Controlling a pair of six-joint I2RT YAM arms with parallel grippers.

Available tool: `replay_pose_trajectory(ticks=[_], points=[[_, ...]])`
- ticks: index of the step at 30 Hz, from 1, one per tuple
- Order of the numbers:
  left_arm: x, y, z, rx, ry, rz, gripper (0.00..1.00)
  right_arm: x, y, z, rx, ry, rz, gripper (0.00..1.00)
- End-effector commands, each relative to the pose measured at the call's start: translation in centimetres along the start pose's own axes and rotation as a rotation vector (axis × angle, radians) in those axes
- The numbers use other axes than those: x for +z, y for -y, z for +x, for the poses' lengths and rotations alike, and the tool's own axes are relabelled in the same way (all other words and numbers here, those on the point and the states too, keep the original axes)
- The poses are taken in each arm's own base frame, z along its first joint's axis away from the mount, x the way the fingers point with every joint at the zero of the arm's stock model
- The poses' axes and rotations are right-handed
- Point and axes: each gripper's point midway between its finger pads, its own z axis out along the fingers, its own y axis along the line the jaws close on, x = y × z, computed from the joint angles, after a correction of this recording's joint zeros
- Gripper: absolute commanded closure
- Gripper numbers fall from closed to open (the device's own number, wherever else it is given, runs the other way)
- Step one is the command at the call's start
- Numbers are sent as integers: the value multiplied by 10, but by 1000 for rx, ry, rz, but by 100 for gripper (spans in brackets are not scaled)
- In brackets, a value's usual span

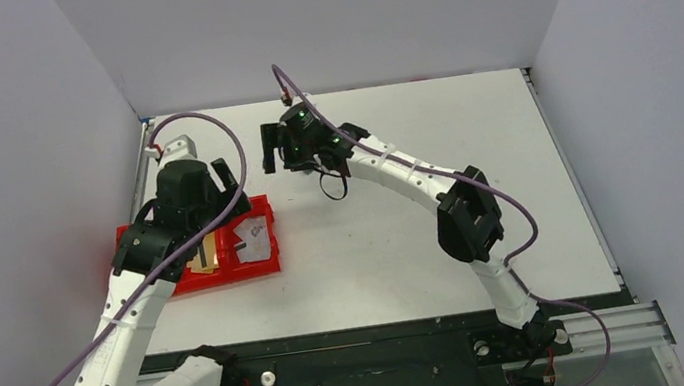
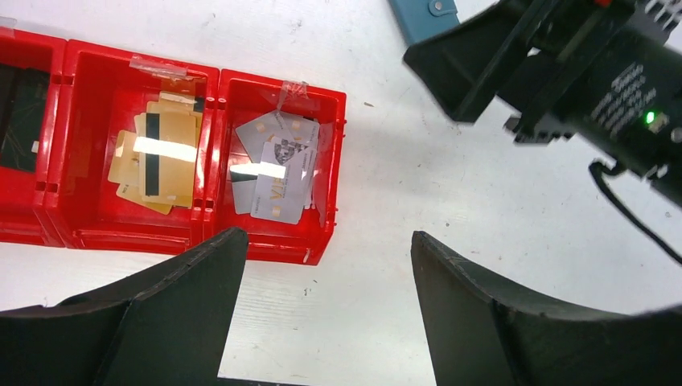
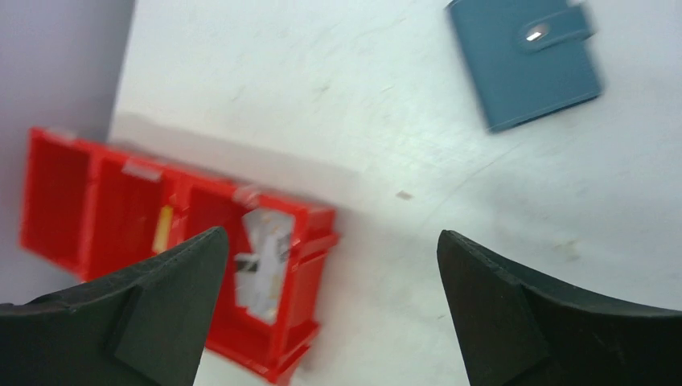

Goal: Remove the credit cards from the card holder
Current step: Move the storage box to the corner of the board, then move the card holder to the center of the board.

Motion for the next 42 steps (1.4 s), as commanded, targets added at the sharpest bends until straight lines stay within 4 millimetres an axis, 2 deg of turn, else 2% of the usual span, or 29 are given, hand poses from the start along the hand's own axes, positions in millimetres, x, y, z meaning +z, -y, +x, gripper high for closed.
replay_pose_trajectory(ticks=[1,5,7,8,9,10,11,15,17,25,30,33,34,35,36,38,39,40,41,42], points=[[-7,3,-7,-36,36,37,27,19,69,-21,-211,29,232,1],[-9,-2,-3,-28,25,27,27,38,93,-37,-304,49,290,1],[-10,-2,-2,-24,20,26,27,46,94,-48,-342,76,296,1],[-11,-2,-2,-24,19,28,27,56,100,-44,-357,67,306,1],[-11,-3,-1,-21,15,26,27,57,99,-53,-375,90,301,0],[-13,-2,-2,-21,16,30,27,67,104,-49,-396,80,305,0],[-13,-3,-1,-20,12,28,27,70,103,-55,-398,101,297,0],[-16,-6,2,-14,-2,21,27,91,110,-57,-410,126,284,0],[-18,-7,3,-11,-9,18,27,102,113,-51,-416,119,276,0],[-24,-2,0,-26,-13,43,27,112,120,-63,-380,151,254,0],[-14,14,-2,-74,-17,91,27,114,130,-67,-330,151,245,0],[12,26,-8,-111,-19,94,27,109,130,-67,-311,146,235,1],[20,32,-18,-135,5,109,27,108,132,-64,-309,137,240,1],[34,39,-17,-147,-14,116,27,99,128,-73,-302,156,241,1],[43,46,-29,-166,20,137,27,88,126,-80,-295,171,243,1],[75,56,-33,-184,15,131,27,70,128,-96,-257,202,249,1],[83,59,-39,-203,23,133,27,62,132,-104,-211,214,239,1],[101,66,-42,-213,21,140,27,51,129,-111,-187,226,215,1],[110,71,-50,-232,45,158,27,48,141,-111,-135,223,219,2],[126,74,-46,-235,27,154,27,35,134,-121,-97,243,188,2]])
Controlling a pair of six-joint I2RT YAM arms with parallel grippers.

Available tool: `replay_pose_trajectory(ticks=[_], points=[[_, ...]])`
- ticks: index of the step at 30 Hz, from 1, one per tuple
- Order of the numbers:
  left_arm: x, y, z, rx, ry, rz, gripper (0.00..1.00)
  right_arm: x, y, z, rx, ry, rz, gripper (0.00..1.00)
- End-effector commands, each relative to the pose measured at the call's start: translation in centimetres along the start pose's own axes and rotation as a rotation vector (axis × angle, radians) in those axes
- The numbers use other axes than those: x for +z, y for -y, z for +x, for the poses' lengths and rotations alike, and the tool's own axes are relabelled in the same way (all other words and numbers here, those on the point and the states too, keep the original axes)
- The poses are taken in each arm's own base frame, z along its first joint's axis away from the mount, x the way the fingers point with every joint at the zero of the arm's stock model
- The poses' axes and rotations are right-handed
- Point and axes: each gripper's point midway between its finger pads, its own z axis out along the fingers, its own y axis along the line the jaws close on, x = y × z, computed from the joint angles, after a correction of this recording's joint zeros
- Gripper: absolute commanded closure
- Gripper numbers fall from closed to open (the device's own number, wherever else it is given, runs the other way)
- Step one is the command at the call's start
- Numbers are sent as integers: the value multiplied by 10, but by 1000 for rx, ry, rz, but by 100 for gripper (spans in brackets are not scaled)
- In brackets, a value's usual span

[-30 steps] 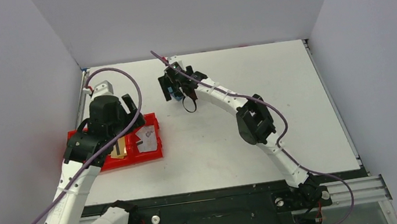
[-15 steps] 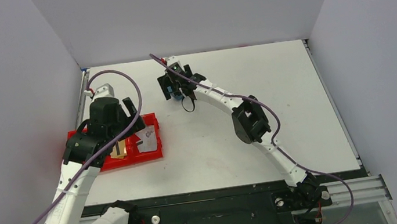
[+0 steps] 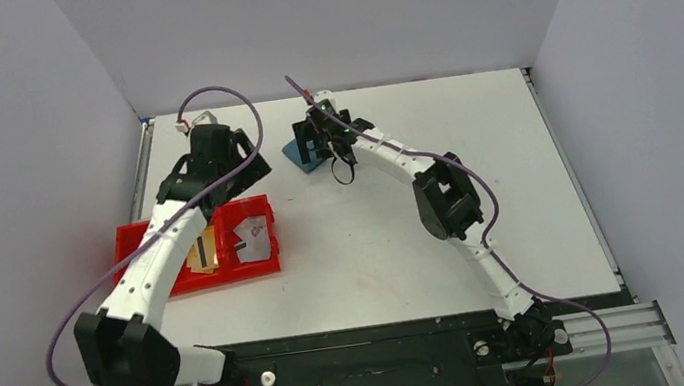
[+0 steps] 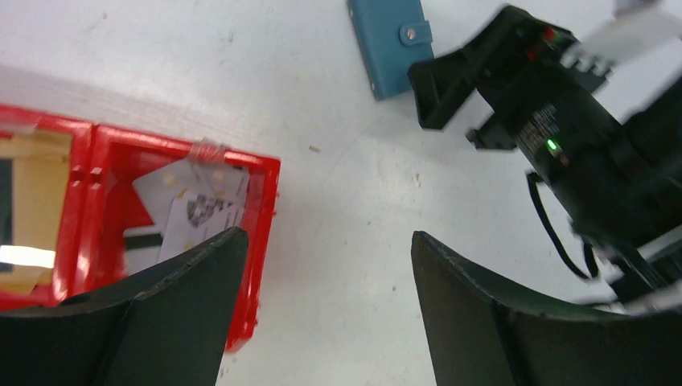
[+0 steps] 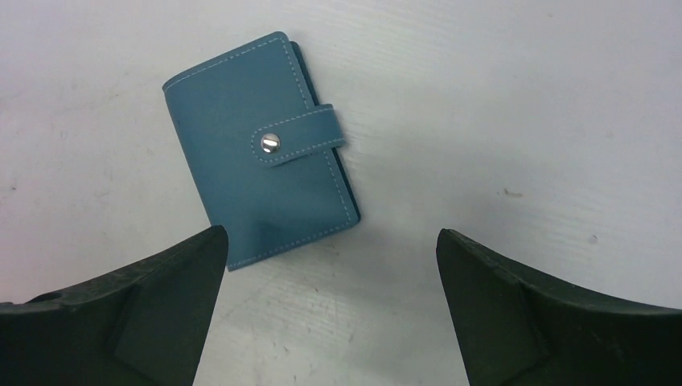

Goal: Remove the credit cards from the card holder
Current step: Move the card holder to the center of the board.

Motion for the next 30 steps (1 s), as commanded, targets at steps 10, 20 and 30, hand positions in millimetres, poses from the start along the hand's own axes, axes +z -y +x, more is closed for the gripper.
replay_pose_trajectory(ticks=[10,20,30], points=[[178,64,-44,-217,98,190,32,-119,50,-68,373,126,-106,4],[262,75,-60,-294,149,269,37,-136,50,-20,414,44,-143,5],[324,75,-48,-389,7,211,38,-148,49,-5,434,23,-166,6]])
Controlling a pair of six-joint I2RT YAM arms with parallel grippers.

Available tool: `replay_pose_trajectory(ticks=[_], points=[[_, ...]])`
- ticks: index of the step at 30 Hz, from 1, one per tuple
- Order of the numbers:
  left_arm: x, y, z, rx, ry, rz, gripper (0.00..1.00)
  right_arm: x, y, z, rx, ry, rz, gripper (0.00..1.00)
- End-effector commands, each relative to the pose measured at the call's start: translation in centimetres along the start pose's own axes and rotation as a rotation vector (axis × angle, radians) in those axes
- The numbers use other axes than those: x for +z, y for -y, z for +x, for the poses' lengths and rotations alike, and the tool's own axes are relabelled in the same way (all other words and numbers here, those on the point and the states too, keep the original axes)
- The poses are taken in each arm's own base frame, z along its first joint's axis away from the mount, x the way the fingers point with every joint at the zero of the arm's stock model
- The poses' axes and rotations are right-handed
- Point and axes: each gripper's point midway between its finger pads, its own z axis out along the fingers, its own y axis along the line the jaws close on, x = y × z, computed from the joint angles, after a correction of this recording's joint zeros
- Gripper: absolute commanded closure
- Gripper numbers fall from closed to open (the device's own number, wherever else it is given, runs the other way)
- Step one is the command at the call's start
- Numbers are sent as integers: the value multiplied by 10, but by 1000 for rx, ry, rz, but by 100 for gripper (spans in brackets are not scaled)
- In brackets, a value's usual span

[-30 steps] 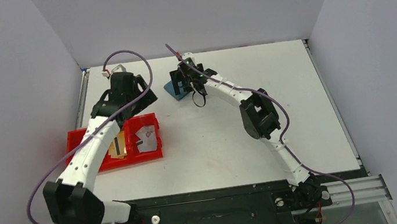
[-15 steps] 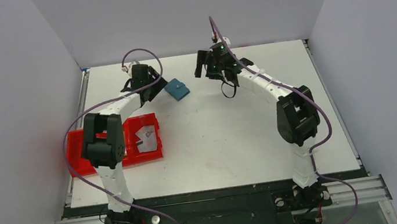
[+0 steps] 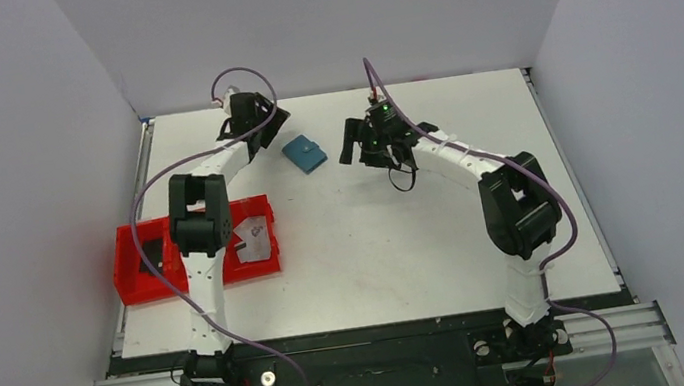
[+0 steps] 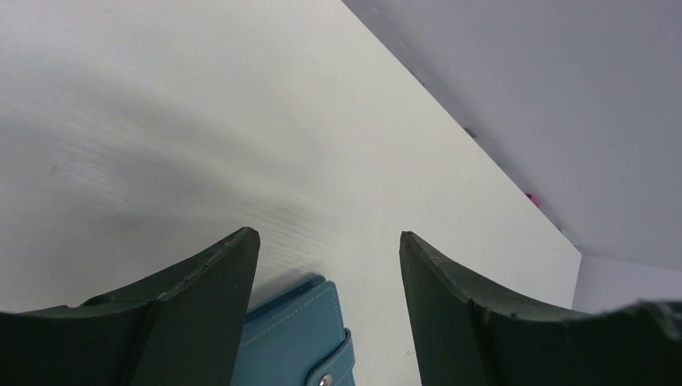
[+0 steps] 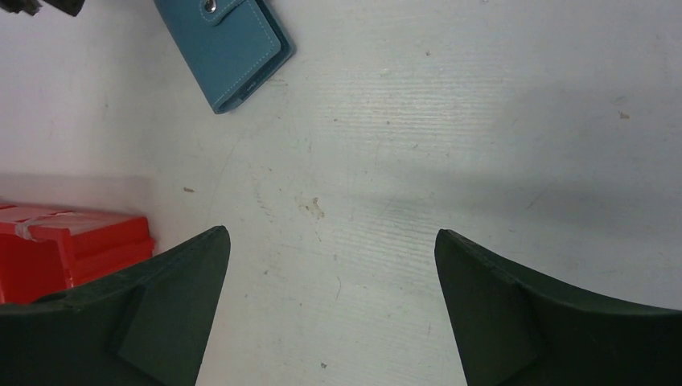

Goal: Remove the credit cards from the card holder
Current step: Move the card holder to the center of the board.

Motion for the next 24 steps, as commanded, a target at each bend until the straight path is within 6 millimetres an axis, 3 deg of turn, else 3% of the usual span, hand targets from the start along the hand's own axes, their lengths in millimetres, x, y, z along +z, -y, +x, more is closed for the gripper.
replay_pose_trajectory(ticks=[1,8,13,19,24], points=[[17,8,4,-88,-59,1,38,-35,-30,-37,17,118,-107,6],[26,-1,38,-170,-164,-24,38,-38,-25,-41,30,120,-105,6],[19,9,66,-173,-260,14,38,-35,-15,-41,43,112,-89,6],[4,8,99,-151,-381,-6,39,-31,-4,-38,57,99,-73,7],[-8,28,128,-63,-487,45,39,-27,13,-32,77,93,-30,7]])
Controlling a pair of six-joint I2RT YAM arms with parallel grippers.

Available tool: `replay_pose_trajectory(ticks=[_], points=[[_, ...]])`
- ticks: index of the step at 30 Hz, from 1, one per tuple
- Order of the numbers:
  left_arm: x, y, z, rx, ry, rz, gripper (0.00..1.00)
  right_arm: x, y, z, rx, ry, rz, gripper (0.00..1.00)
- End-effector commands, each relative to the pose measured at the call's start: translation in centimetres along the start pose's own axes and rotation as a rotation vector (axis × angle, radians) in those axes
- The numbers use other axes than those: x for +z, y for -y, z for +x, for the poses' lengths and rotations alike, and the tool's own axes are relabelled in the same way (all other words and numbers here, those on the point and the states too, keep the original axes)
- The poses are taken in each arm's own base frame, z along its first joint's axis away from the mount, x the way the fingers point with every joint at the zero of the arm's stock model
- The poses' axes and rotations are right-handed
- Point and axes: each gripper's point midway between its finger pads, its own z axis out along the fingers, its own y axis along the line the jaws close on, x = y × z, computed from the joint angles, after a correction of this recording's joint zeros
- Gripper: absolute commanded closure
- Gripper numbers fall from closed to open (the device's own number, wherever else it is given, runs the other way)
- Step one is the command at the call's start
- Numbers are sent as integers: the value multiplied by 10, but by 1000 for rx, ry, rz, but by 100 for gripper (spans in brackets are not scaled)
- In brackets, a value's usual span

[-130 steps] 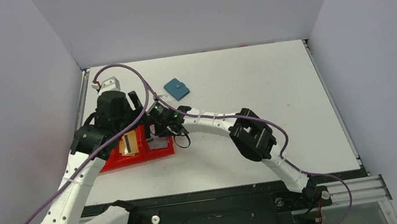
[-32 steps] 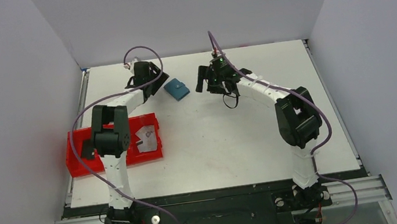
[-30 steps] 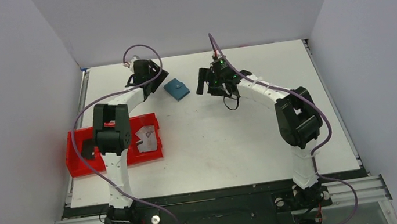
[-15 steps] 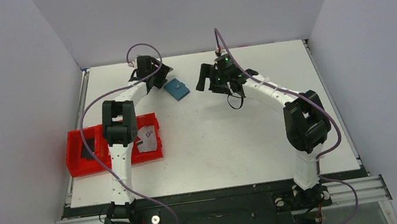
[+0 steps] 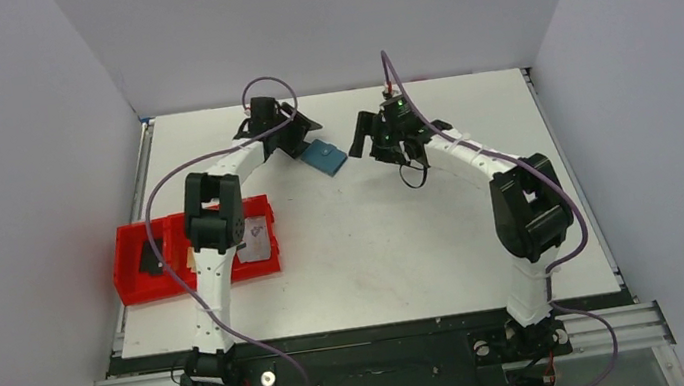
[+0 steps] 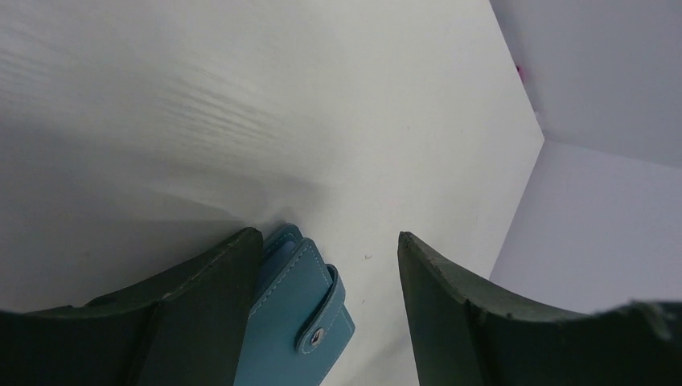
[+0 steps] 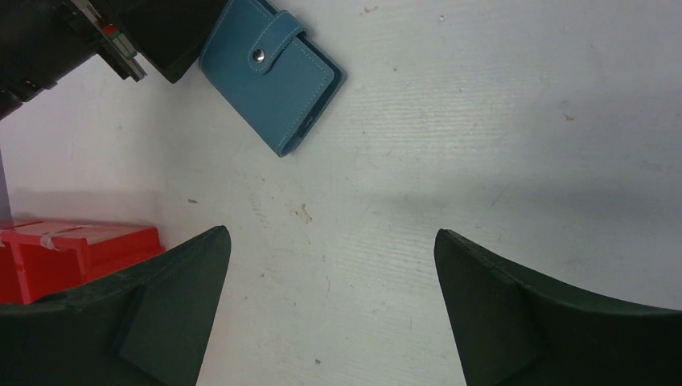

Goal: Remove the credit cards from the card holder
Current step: Move the card holder to the center of the board.

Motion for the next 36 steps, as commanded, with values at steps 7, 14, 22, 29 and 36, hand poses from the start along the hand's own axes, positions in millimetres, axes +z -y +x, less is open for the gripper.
replay_pose_trajectory(ticks=[7,14,22,29,36], points=[[-2,6,90,135,-275,-42,39,9,29,-10,46,37,47,12],[-7,-2,124,166,-339,-78,39,46,45,-17,114,20,83,26],[-29,-19,160,215,-385,-108,39,46,55,13,185,-1,91,33],[-55,-24,188,237,-415,-60,39,34,52,56,182,-20,75,40],[-81,-29,212,239,-435,-46,39,16,47,105,184,-65,71,50]])
